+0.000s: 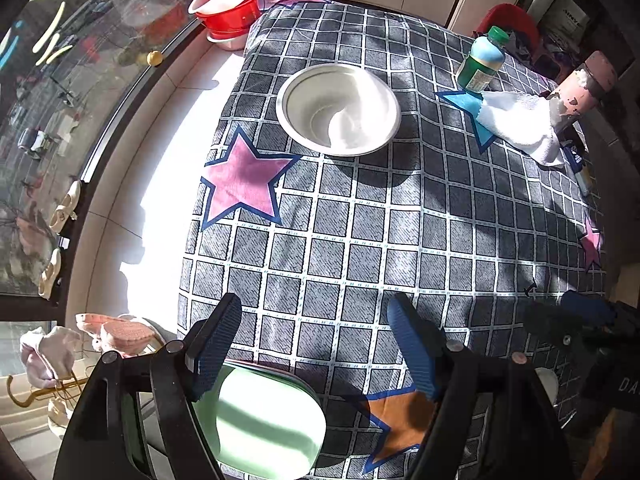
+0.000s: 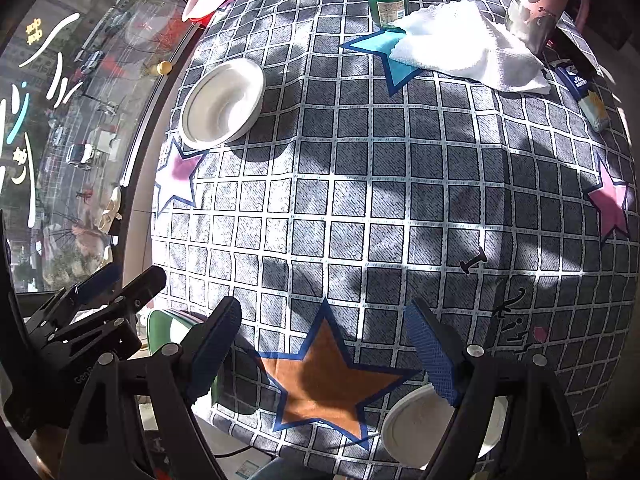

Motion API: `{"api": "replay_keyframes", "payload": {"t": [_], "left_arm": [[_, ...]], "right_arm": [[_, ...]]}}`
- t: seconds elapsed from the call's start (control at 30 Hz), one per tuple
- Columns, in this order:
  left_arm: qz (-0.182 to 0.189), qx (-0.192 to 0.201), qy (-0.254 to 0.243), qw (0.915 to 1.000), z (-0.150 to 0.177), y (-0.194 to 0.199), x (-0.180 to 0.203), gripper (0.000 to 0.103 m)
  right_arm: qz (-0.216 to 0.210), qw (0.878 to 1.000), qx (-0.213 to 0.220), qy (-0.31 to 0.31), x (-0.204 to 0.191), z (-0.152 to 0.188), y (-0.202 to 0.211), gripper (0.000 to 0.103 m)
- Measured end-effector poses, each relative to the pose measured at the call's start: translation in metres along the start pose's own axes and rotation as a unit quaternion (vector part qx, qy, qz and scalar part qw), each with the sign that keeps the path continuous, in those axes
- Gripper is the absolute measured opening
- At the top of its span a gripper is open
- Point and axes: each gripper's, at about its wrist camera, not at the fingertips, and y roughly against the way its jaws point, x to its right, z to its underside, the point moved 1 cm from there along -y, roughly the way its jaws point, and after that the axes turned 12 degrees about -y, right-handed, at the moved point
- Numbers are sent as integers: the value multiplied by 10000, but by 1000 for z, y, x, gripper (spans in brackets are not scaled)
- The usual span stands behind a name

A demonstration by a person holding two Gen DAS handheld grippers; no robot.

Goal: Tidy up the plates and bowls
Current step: 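Move both grippers to a third white paper bowl and close on its rim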

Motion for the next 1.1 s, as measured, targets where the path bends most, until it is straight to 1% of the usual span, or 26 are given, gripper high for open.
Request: {"api": "replay_keyframes", "payload": {"t": [0.07, 0.2, 0.33, 0.43, 0.63, 0.8, 0.83, 0.87, 0.9, 0.93, 0.97, 1.0, 1.07, 1.1], "left_arm": [[-147, -37, 214, 9997, -14, -11, -15, 79], [-274, -48, 589, 9979, -42, -32, -39, 79], [-570, -55, 624, 9964, -73, -55, -49, 79], [-683, -57, 642, 9956, -96, -72, -55, 79], [-823, 10, 659, 9944, -136, -101, -68, 79], [-819, -74, 551, 9951, -157, -124, -72, 79], [-807, -106, 496, 9954, -159, -128, -70, 79], [-770, -133, 427, 9960, -163, -133, -69, 76], [-693, -183, 368, 9968, -164, -138, -67, 72], [-557, -266, 350, 9975, -165, -143, -66, 64], [-387, -310, 368, 9981, -164, -147, -64, 58], [-277, -269, 400, 9985, -163, -147, -64, 55], [-154, -220, 323, 9991, -164, -146, -60, 37], [-174, -223, 238, 9993, -165, -145, -57, 35]], "right_arm": [[62, 9999, 50, 116, -12, -19, -10, 85], [338, 9985, 273, 328, -33, -58, -28, 85], [391, 9980, 344, 353, -50, -96, -50, 85], [415, 9973, 389, 474, -68, -119, -66, 85], [394, 9975, 318, 494, -88, -147, -97, 85], [384, 9981, 232, 423, -89, -160, -116, 85], [357, 9983, 209, 402, -88, -161, -119, 80], [323, 9987, 156, 368, -88, -162, -122, 66], [314, 9990, 86, 316, -87, -163, -125, 61], [270, 9993, 22, 261, -85, -163, -128, 56], [250, 9994, 24, 230, -84, -163, -129, 56], [235, 9994, 73, 253, -85, -163, -128, 54], [121, 9993, -5, 350, -88, -163, -129, 36], [100, 9992, -65, 387, -91, -164, -131, 33]]}}
